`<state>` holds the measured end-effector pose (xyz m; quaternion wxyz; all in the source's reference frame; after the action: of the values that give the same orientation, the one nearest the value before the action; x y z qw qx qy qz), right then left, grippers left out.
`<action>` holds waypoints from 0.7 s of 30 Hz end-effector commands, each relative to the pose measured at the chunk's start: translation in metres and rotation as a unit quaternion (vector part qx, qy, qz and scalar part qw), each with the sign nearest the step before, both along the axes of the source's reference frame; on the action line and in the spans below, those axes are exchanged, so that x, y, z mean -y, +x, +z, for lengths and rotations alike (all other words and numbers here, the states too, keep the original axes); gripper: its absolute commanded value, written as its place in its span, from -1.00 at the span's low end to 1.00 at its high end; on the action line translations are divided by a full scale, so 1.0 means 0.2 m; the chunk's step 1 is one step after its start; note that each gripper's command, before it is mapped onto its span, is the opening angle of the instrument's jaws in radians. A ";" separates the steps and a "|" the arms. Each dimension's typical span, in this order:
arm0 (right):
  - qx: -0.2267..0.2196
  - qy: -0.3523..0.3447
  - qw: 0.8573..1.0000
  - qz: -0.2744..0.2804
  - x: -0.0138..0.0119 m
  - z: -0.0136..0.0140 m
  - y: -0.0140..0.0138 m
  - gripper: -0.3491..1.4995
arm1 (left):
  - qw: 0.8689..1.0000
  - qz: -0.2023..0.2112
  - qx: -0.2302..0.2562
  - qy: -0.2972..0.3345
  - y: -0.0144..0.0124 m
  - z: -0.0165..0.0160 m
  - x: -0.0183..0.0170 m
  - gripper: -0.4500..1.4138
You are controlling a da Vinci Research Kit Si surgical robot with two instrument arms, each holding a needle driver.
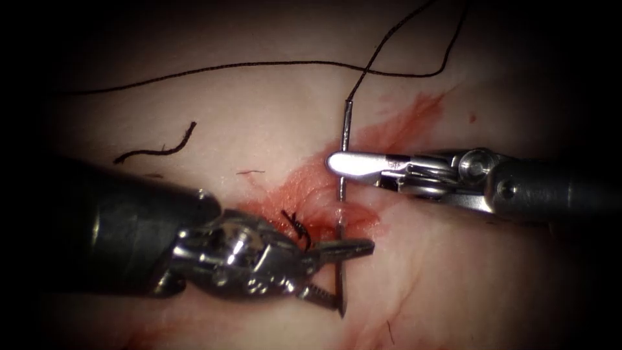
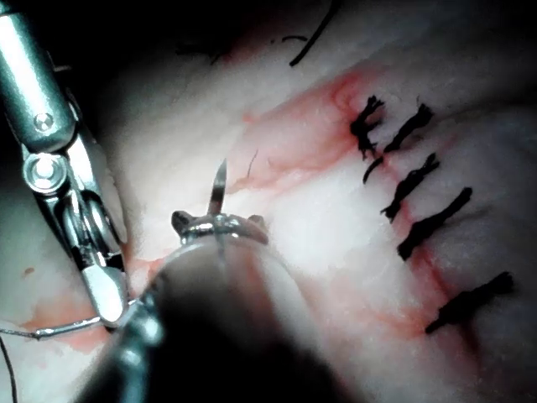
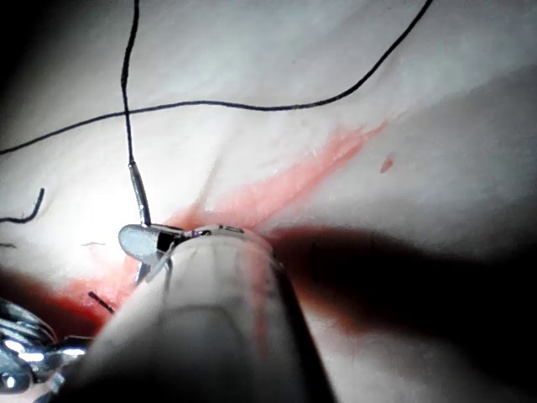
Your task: Wound Closure
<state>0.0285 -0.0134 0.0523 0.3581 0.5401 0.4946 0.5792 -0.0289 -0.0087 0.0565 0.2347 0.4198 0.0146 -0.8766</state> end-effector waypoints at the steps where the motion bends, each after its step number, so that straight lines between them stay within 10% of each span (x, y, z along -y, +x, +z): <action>1: -0.001 -0.001 1.000 0.001 -0.002 0.001 0.004 -1.00 | 1.000 -0.006 -0.001 0.003 -0.003 0.002 0.000 -0.10; 3: -0.005 -0.001 1.000 -0.006 -0.001 0.000 0.004 -1.00 | 0.998 -0.038 0.011 0.053 -0.001 0.004 -0.001 -0.97; 7: 0.024 -0.155 0.988 0.012 -0.001 -0.003 0.005 -0.82 | 0.981 -0.122 -0.005 0.153 0.006 0.002 -0.003 -1.00; 8: 0.097 -0.340 0.934 0.059 -0.003 -0.007 0.005 0.47 | 0.966 -0.159 0.007 0.203 0.007 0.000 -0.003 -1.00; 9: 0.148 -0.421 0.891 0.085 -0.005 -0.010 0.006 0.87 | 0.957 -0.167 0.032 0.233 0.007 -0.001 -0.002 -1.00; 15: 0.191 -0.404 0.883 0.146 -0.015 -0.022 0.002 0.64 | 0.909 -0.218 0.068 0.350 0.006 -0.003 0.000 -1.00; 16: 0.214 -0.401 0.876 0.160 -0.019 -0.026 0.000 0.60 | 0.876 -0.265 0.074 0.396 0.005 -0.009 0.002 -1.00; 20: 0.208 -0.423 0.869 0.151 -0.021 -0.027 -0.001 0.56 | 0.851 -0.275 0.096 0.437 0.003 -0.013 0.001 -1.00; 21: 0.197 -0.448 0.861 0.139 -0.021 -0.027 -0.001 0.55 | 0.827 -0.283 0.113 0.473 0.003 -0.015 0.000 -1.00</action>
<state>0.0274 -0.0096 0.0465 0.5680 0.1223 0.6893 0.4327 -0.0279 -0.0085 0.0528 -0.2652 0.5647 0.2920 -0.7249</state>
